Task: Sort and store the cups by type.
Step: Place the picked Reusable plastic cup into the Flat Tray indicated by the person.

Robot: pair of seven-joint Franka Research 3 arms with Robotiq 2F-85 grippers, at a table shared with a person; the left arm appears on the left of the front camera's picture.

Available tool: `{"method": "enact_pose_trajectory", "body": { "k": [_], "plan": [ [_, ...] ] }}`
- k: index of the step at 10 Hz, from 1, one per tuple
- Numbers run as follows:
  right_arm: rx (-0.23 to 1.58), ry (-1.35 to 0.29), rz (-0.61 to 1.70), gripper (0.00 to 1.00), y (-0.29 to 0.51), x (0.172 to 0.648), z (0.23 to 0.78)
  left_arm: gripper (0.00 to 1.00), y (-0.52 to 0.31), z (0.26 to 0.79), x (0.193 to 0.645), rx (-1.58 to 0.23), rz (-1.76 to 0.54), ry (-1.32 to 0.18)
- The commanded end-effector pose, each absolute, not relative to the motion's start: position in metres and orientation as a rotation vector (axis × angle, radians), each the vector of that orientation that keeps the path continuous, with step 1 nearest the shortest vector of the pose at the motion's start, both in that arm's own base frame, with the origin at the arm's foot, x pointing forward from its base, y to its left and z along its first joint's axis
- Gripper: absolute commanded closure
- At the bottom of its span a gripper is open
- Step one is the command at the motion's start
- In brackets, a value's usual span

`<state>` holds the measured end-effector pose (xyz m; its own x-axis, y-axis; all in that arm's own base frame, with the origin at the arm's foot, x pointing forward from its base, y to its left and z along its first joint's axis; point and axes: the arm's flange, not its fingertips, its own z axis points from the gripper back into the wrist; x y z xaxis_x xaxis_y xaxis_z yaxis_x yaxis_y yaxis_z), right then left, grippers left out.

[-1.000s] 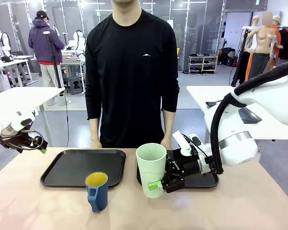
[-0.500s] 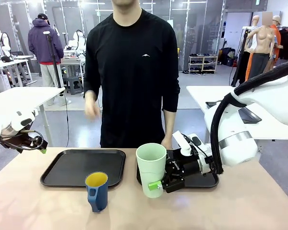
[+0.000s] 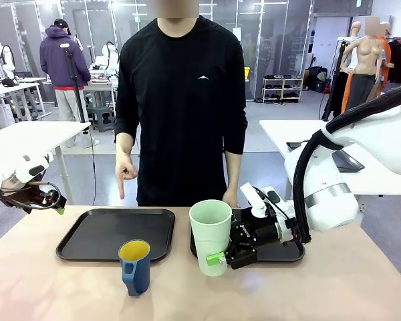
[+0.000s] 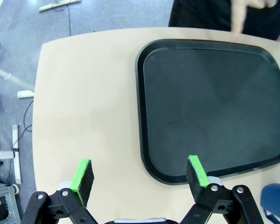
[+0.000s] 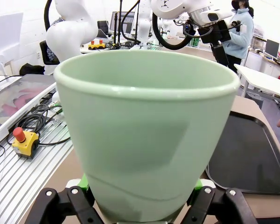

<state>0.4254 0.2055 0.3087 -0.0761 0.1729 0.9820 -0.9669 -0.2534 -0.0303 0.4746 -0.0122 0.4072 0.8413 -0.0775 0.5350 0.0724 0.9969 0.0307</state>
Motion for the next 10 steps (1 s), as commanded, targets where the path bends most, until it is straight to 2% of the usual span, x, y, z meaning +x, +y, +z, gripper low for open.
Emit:
{"method": "enact_pose_trajectory", "body": {
  "k": [1,10],
  "plan": [
    [1.222,-0.986,1.519,0.55,0.2069,0.427,0.311,0.0,-0.0109,0.4077,0.4747,0.015,-0.083,-0.566],
    [1.222,-0.986,1.519,0.55,0.2069,0.427,0.311,0.0,-0.0109,0.4077,0.4747,0.015,-0.083,-0.566]
  ]
}}
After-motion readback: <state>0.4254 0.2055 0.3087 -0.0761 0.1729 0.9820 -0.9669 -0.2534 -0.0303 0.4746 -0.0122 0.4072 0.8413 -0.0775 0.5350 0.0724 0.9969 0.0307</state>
